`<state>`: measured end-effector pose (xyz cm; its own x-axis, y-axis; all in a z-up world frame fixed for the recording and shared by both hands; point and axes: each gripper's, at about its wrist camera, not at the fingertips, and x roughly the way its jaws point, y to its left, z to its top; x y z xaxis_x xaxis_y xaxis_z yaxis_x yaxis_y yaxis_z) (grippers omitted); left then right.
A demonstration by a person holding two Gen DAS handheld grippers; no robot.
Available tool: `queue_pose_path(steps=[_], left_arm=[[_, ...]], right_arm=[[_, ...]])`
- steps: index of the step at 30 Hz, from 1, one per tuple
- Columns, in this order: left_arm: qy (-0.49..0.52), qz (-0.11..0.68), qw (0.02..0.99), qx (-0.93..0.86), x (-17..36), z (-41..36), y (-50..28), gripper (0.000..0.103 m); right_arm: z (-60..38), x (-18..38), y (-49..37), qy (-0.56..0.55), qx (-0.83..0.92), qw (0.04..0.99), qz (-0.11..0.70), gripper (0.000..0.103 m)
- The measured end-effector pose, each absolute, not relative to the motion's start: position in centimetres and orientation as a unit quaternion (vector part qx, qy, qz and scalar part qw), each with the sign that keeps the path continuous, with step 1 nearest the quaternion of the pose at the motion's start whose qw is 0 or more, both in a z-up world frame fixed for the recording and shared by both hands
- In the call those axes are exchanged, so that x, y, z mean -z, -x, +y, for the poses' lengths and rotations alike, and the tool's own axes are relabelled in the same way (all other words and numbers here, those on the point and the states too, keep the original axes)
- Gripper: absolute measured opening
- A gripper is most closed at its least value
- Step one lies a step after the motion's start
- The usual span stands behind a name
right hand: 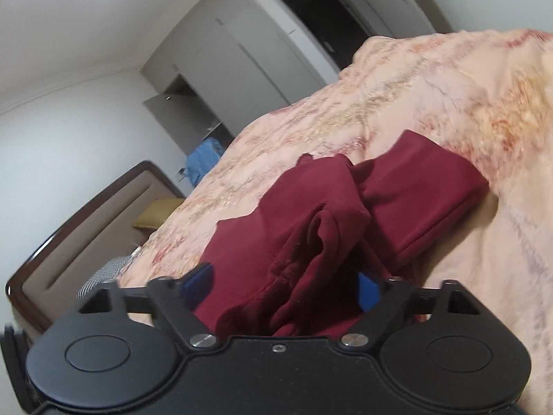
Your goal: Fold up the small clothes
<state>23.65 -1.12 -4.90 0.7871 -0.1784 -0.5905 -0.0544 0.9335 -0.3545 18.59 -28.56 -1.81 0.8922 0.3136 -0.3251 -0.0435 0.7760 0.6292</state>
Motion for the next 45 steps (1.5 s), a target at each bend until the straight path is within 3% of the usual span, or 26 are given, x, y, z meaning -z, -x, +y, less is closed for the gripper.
queue_pose_path(steps=[6,8,13,21,26,31,38,42,45], left_arm=[[0.162,0.319,0.933,0.033,5.1,-1.8,-23.5,0.103],[0.159,0.317,0.934,0.035,5.3,-2.1,-23.4,0.103],[0.155,0.314,0.936,0.039,5.5,-2.4,-23.4,0.102],[0.173,0.318,0.929,0.072,5.0,-4.9,-25.7,0.102],[0.201,0.321,0.918,0.116,4.4,-7.3,-27.1,0.102],[0.191,0.333,0.914,0.128,5.5,-8.2,-27.2,0.102],[0.200,0.337,0.911,0.128,5.6,-7.4,-27.1,0.102],[0.206,0.338,0.910,0.125,5.3,-7.0,-26.8,0.102],[0.208,0.342,0.908,0.121,5.1,-6.8,-26.8,0.103]], right_arm=[[-28.4,2.2,-20.0,-0.338,-0.069,0.918,0.194,0.081],[-28.6,2.7,-20.8,-0.358,-0.060,0.912,0.191,0.077],[-28.1,3.3,-21.7,-0.344,-0.020,0.921,0.179,0.029],[-30.6,1.2,-23.5,-0.309,-0.049,0.938,0.145,0.017],[-33.7,-0.4,-22.7,-0.286,-0.029,0.951,0.111,0.017],[-36.2,3.4,-23.0,-0.325,-0.007,0.930,0.169,0.019],[-35.2,4.6,-22.2,-0.304,0.006,0.938,0.168,0.022],[-35.1,4.4,-21.3,-0.298,0.005,0.940,0.167,0.042],[-34.8,4.1,-19.5,-0.273,-0.001,0.948,0.163,0.066]])
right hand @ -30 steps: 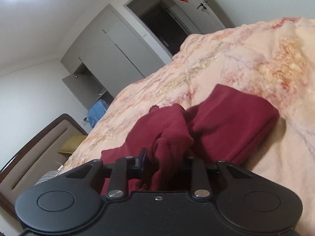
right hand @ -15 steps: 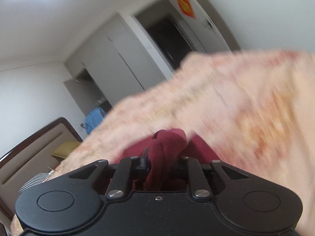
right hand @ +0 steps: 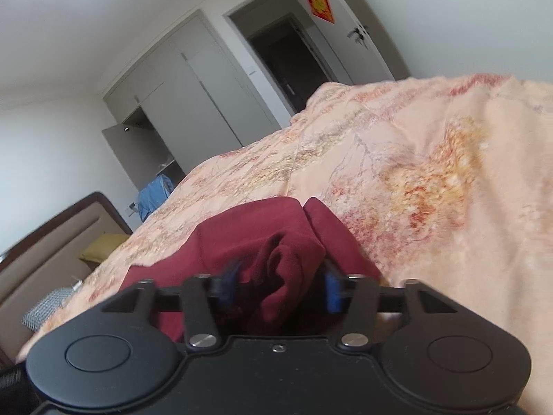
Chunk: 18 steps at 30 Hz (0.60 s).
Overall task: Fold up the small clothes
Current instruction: 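Grasp and tuck the sweater edge with the right gripper, then release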
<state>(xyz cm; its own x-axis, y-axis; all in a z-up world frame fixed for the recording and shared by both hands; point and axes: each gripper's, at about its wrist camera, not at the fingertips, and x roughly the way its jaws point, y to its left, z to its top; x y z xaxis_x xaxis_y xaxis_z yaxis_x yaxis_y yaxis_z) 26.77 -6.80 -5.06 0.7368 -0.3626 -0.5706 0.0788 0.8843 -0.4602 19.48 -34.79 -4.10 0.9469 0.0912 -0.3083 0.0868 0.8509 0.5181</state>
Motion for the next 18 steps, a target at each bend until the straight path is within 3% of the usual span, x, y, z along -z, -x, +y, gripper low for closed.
queue_pose_path(steps=[4,11,14,17,18], left_arm=[[0.208,0.344,0.908,0.117,4.8,-6.7,-26.6,0.103],[0.213,0.345,0.907,0.116,4.6,-6.4,-26.3,0.103],[0.215,0.347,0.906,0.115,4.5,-6.2,-26.1,0.103],[0.216,0.346,0.906,0.113,4.3,-6.0,-25.8,0.103],[0.216,0.346,0.906,0.112,4.2,-5.9,-25.8,0.103]], right_arm=[[-33.8,3.4,-15.9,-0.223,-0.019,0.963,0.152,0.082],[-31.0,2.8,-11.9,-0.149,-0.089,0.974,0.147,0.082],[-28.8,3.1,-12.8,-0.088,-0.086,0.978,0.171,0.071],[-27.4,3.5,-13.5,-0.045,-0.077,0.980,0.179,0.051],[-27.3,3.5,-13.8,-0.035,-0.071,0.981,0.178,0.037]])
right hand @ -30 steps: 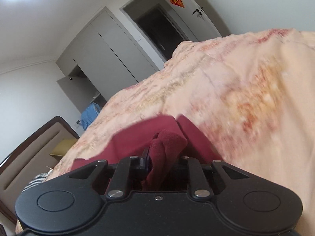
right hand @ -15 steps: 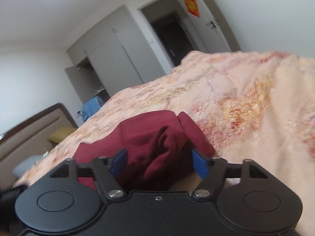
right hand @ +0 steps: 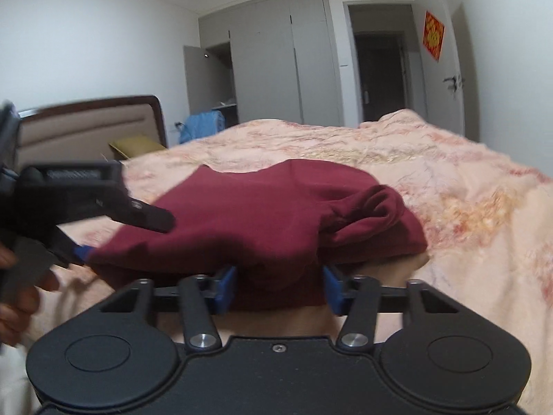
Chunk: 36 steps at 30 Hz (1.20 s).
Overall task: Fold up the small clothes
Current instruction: 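Grasp and tuck the sweater edge with the right gripper, then release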
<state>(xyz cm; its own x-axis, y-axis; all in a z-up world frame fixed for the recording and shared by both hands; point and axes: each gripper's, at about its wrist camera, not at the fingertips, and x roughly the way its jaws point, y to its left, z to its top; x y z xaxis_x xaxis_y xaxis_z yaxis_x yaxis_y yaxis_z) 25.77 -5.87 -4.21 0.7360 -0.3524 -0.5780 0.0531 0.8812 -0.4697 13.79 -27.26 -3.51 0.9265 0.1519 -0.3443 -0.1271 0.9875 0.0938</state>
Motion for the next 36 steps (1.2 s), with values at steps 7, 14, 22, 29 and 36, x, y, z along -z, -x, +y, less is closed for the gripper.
queue_pose_path(steps=[7,14,22,29,36], left_arm=[[0.222,0.339,0.907,0.111,3.6,-5.5,-25.5,0.103],[0.203,0.362,0.903,0.116,5.3,-6.0,-25.8,0.103],[0.172,0.360,0.910,0.114,5.4,-6.9,-25.6,0.103],[0.167,0.359,0.911,0.115,5.5,-6.9,-25.5,0.103],[0.167,0.359,0.911,0.114,5.6,-7.0,-25.5,0.103]], right_arm=[[-27.7,2.3,-13.5,0.032,-0.011,0.990,0.137,0.009],[-29.3,4.4,-13.5,-0.007,-0.015,0.981,0.193,0.011],[-32.2,4.0,-11.7,-0.065,-0.010,0.979,0.194,0.060],[-34.9,2.1,-14.7,-0.116,0.062,0.977,0.170,0.090],[-36.2,1.2,-22.5,-0.155,0.101,0.963,0.196,0.101]])
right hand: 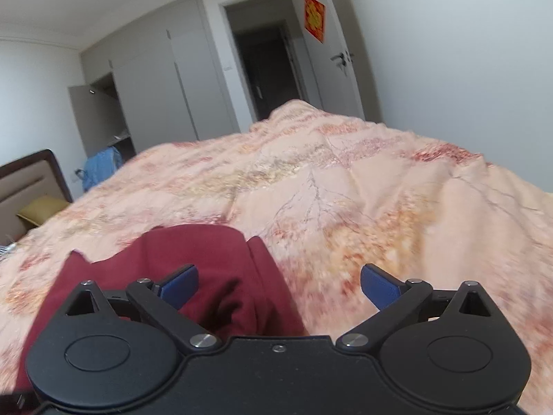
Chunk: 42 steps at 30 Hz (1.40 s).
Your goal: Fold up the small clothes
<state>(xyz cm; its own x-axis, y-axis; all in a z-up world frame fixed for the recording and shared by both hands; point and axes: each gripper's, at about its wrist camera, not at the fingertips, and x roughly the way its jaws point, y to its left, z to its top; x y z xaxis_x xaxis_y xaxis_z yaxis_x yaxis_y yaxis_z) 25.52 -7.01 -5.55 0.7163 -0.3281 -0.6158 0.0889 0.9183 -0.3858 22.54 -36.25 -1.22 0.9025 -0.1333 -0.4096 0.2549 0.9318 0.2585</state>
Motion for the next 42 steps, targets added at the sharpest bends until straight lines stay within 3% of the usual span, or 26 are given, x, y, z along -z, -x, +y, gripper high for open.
queue_pose_path(steps=[6,24,42], left_arm=[[0.165,0.358,0.912,0.117,5.7,-7.0,-25.6,0.103],[0.157,0.357,0.912,0.127,5.8,-6.7,-25.2,0.103],[0.154,0.356,0.912,0.132,6.0,-6.7,-25.2,0.103]], right_arm=[[-35.7,3.4,-24.5,-0.128,0.133,0.953,0.241,0.102],[-34.4,5.9,-19.8,-0.072,0.168,0.964,0.194,0.102],[-36.9,4.7,-19.2,-0.161,0.102,0.966,0.175,0.102]])
